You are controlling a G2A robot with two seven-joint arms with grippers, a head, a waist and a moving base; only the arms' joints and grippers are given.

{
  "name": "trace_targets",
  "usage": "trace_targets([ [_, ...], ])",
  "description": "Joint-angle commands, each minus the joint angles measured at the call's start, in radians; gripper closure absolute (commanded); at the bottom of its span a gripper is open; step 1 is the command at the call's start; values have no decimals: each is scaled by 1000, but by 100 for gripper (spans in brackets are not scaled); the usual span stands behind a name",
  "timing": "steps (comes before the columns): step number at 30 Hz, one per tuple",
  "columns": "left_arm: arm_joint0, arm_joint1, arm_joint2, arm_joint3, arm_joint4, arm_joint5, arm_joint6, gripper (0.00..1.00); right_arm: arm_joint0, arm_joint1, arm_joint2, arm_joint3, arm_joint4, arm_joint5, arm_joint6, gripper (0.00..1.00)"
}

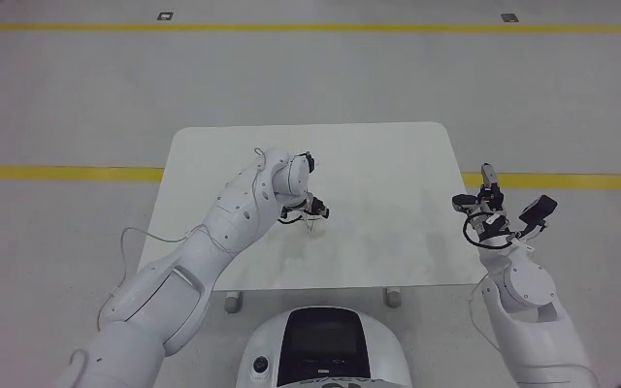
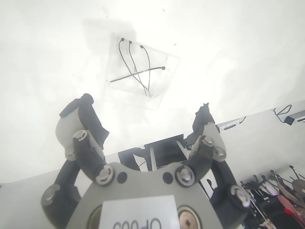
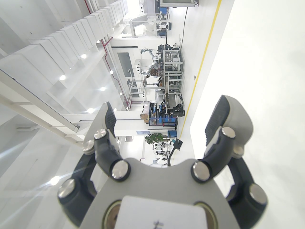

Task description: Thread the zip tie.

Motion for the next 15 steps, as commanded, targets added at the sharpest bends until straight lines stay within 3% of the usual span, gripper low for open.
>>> trace_targets([
  [1,9,-6,11,6,21,0,22,0,0,0,0,0,0,0,0,0],
  [10,6,-12,15,7,26,0,13,0,0,0,0,0,0,0,0,0],
  [15,11,-10,5,-7,38,0,38,0,0,0,0,0,0,0,0,0],
])
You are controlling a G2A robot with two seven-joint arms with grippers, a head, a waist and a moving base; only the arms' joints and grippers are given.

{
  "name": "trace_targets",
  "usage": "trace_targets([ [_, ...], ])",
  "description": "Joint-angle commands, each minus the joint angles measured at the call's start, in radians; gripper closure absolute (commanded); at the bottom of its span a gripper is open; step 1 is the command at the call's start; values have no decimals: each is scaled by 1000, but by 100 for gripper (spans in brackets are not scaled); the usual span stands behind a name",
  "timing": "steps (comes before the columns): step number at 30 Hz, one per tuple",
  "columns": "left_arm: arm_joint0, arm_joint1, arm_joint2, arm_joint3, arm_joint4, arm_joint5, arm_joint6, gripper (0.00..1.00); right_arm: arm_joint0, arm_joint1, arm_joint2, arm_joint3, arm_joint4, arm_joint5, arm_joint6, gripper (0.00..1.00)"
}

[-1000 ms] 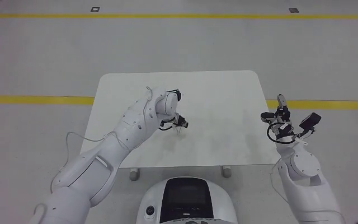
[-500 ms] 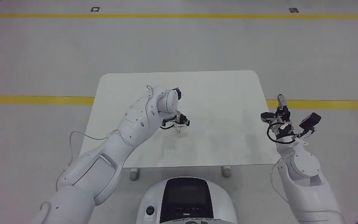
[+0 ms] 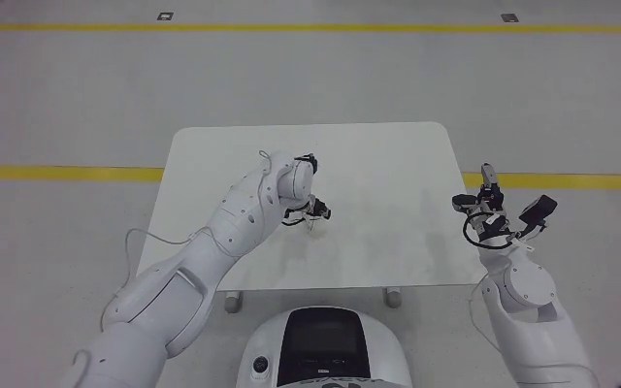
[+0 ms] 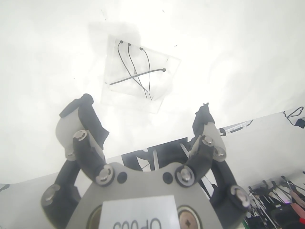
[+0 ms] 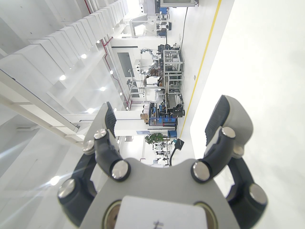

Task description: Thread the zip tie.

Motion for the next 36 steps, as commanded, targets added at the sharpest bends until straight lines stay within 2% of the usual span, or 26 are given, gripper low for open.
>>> trace_targets([
  [1,0,1,-6,-3,8,0,-3,10,0,0,0,0,0,0,0,0],
  [2,1,1,-10,-3,16,0,-4,28,0,0,0,0,0,0,0,0],
  [4,4,0,-16,-2,29,0,-3,47,0,0,0,0,0,0,0,0],
  [13,26,-8,-48,-10,55,0,-11,70,0,0,0,0,0,0,0,0],
  [26,35,-24,-57,52,45,0,25,81,0,0,0,0,0,0,0,0],
  [30,29,-31,-49,87,26,-11,48,81,0,0,0,0,0,0,0,0],
  [34,15,-43,-35,133,3,-28,69,74,0,0,0,0,0,0,0,0],
  [36,3,-51,-24,159,-3,-29,76,74,0,0,0,0,0,0,0,0],
])
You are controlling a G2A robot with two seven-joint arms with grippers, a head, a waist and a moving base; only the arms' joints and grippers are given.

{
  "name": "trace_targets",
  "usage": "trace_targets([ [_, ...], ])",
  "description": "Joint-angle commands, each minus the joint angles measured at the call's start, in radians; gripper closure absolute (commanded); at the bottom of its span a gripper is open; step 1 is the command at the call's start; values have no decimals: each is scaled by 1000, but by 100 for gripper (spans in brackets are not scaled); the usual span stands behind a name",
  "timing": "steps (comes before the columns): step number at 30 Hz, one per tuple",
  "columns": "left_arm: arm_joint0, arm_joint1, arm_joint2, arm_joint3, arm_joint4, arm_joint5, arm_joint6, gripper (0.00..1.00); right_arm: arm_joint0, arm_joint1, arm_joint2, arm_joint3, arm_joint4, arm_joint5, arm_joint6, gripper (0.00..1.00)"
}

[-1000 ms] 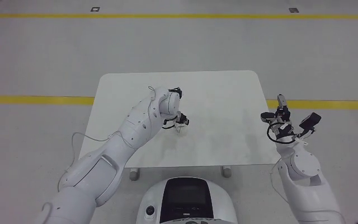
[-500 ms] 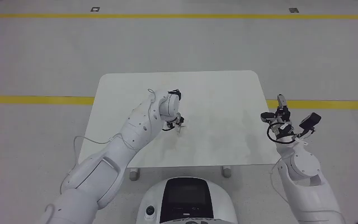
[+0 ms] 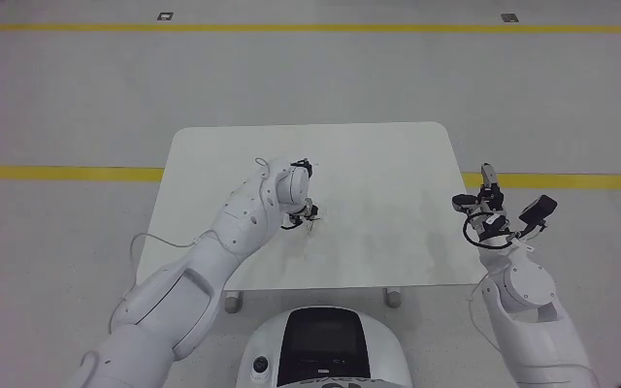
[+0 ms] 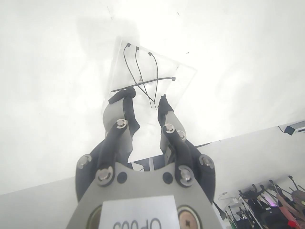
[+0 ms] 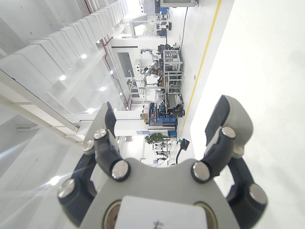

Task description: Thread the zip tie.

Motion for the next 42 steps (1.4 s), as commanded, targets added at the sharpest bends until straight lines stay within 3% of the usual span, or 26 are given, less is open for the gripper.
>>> trace_targets([
  [1,-12,-8,13,29,-3,3,8,74,0,0,0,0,0,0,0,0],
  [6,-37,-27,42,86,5,28,22,72,0,0,0,0,0,0,0,0],
  [20,-69,-70,88,171,-42,-7,41,73,0,0,0,0,0,0,0,0],
  [42,-120,-150,148,363,-114,-55,92,81,0,0,0,0,0,0,0,0],
])
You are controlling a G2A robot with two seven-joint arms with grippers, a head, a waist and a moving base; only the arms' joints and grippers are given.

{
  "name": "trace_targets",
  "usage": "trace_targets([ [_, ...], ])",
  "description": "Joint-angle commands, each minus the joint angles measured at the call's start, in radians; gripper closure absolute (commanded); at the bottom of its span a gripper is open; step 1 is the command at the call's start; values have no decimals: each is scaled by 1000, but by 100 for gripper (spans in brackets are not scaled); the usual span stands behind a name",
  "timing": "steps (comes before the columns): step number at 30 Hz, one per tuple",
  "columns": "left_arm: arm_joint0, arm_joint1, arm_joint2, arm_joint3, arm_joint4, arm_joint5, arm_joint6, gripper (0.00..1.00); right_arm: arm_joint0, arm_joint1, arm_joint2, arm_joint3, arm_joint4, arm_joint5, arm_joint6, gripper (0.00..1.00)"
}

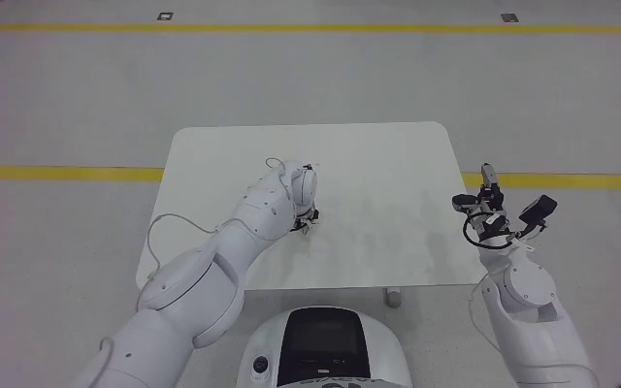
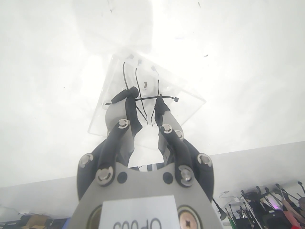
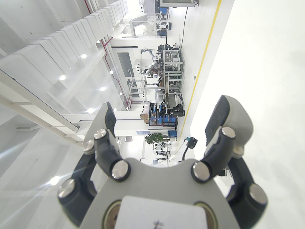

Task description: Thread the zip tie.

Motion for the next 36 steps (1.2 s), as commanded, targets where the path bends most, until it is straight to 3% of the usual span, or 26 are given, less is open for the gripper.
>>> trace_targets([
  [1,-4,-5,3,12,-5,-3,3,81,0,0,0,0,0,0,0,0],
  [10,-24,-25,14,55,-26,-7,19,83,0,0,0,0,0,0,0,0],
  [36,-44,-57,44,143,-64,-30,30,85,0,0,0,0,0,0,0,0],
])
